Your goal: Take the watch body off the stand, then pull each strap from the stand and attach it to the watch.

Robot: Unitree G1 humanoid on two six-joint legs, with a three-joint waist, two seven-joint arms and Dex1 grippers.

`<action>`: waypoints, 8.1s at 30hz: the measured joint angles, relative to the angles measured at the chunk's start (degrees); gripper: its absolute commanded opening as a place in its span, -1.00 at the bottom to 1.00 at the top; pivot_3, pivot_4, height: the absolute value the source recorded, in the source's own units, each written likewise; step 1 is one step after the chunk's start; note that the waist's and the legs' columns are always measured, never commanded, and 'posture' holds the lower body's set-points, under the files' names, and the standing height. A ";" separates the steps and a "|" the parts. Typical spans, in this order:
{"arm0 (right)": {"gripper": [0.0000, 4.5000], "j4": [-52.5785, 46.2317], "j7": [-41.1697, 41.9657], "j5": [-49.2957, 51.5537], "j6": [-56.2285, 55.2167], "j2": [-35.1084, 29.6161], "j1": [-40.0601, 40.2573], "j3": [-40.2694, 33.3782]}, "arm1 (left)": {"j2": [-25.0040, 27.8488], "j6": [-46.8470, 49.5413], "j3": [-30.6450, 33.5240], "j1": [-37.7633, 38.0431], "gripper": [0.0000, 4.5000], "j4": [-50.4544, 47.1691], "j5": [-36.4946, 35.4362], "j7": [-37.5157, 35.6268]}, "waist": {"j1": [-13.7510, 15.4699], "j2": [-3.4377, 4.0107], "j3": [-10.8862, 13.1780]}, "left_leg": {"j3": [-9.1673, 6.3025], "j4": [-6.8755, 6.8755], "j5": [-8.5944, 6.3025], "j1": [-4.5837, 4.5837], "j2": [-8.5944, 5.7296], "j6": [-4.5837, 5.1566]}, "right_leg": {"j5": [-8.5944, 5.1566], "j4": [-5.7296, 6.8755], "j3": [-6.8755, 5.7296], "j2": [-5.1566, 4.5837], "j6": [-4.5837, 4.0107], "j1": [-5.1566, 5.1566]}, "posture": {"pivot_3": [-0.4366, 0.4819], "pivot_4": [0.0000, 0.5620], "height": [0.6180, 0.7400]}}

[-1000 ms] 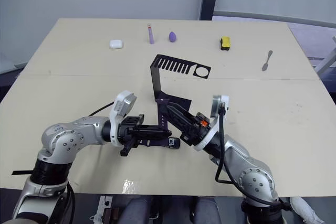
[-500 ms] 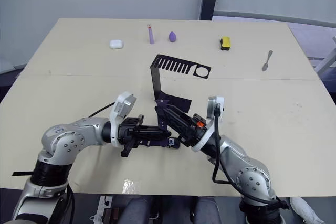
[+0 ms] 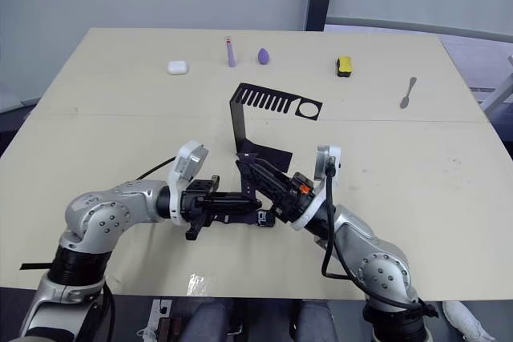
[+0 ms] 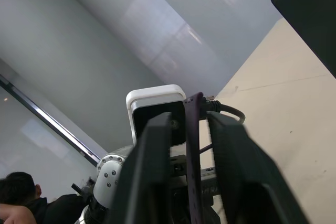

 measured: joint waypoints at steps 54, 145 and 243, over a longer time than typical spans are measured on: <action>-1.00 4.21 35.44 -31.71 -19.10 -30.82 30.30 -28.44 | 14.10 -55.54 8.22 14.73 0.96 10.82 27.42 -16.37 | 0.37 -0.07 -0.01 | 0.61 -0.05 -0.32 0.03 0.20 0.45 | 0.34 -0.40 0.20 -0.05 -0.08 -0.18 | -0.05 -0.47 1.00; -1.00 -10.23 25.76 -63.00 -39.18 -23.76 15.19 -3.68 | -1.32 -2.70 -3.35 -8.20 -0.29 13.60 13.05 -14.40 | 0.25 -0.23 -0.90 | 0.91 0.68 -0.46 0.12 0.24 0.25 | 0.21 0.05 0.92 0.26 0.06 -0.18 | -0.05 -0.47 1.00; -1.00 -1.90 24.52 -68.68 -41.99 -19.88 11.47 0.49 | -5.18 -0.54 -4.32 -8.49 -0.29 13.36 13.00 -5.98 | 0.15 -0.23 -0.90 | 0.95 0.70 -0.45 0.12 0.24 0.25 | 0.21 0.10 0.92 0.28 0.06 -0.21 | -0.05 -0.47 1.00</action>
